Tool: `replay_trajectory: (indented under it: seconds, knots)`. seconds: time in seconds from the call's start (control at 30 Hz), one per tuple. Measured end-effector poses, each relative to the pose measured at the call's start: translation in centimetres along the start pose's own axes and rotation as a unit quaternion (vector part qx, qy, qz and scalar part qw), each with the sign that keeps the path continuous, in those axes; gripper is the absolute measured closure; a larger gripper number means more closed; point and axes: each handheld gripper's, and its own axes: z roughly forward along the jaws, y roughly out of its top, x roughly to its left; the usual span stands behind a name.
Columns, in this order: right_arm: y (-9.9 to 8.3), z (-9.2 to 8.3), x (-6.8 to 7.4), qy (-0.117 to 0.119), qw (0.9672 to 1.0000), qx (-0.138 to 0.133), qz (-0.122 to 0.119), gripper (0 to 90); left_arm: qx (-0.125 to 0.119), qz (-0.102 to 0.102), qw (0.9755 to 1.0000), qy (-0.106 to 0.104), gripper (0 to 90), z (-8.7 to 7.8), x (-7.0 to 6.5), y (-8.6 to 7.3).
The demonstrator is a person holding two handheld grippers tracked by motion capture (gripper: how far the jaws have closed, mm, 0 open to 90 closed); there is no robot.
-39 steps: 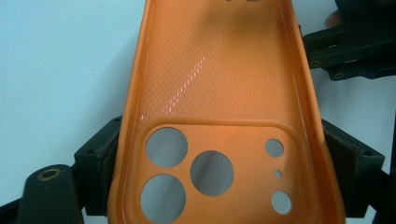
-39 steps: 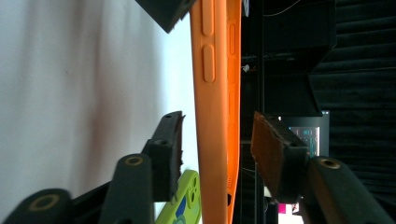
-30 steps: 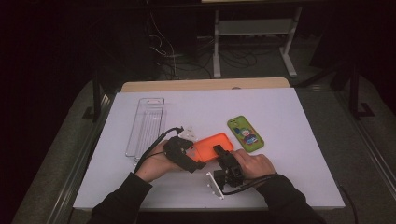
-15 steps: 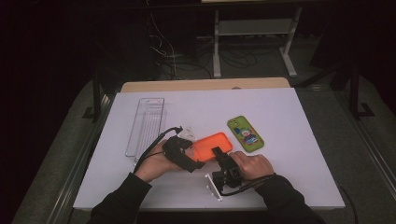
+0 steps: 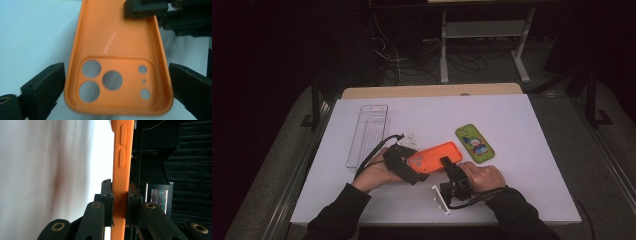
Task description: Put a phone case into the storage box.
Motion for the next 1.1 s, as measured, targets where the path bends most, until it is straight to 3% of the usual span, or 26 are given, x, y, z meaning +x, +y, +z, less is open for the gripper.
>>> replay_trajectory:
  seconds: [0.23, 0.27, 0.33, 0.7, 0.9, 1.03, 1.1]
  knots:
    - [-0.6, 0.1, -0.3, 0.002, 0.9998, 0.007, 0.017, 78.2, -0.006, 0.006, 1.0000, -0.004, 0.0, -0.6, 0.3, -0.5]
    - [-0.9, 0.2, -0.4, 0.015, 0.9997, 0.010, 0.014, 78.2, -0.006, 0.005, 1.0000, -0.005, 0.0, -0.7, 0.4, -0.5]
    - [-1.0, 0.2, -0.5, 0.015, 0.9997, 0.012, 0.017, 78.2, 0.000, 0.016, 0.9999, -0.005, 0.0, -0.8, 0.5, -0.6]
    - [-1.9, 0.4, -1.0, 0.031, 0.9974, 0.022, 0.061, 78.2, 0.008, 0.021, 0.9997, 0.014, 0.0, -0.9, 0.8, -0.8]
    - [-2.4, 0.4, -1.2, 0.044, 0.9934, 0.020, 0.104, 78.2, 0.007, 0.020, 0.9996, 0.018, 0.0, -0.9, 0.8, -0.7]
    - [-2.8, 0.6, -1.3, 0.059, 0.9884, 0.021, 0.138, 78.2, 0.008, 0.023, 0.9995, 0.020, 0.0, -0.8, 0.9, -0.7]
    - [-3.1, 0.8, -1.6, 0.063, 0.9880, 0.016, 0.141, 78.2, 0.004, 0.018, 0.9996, 0.023, 0.0, -0.8, 0.9, -0.8]
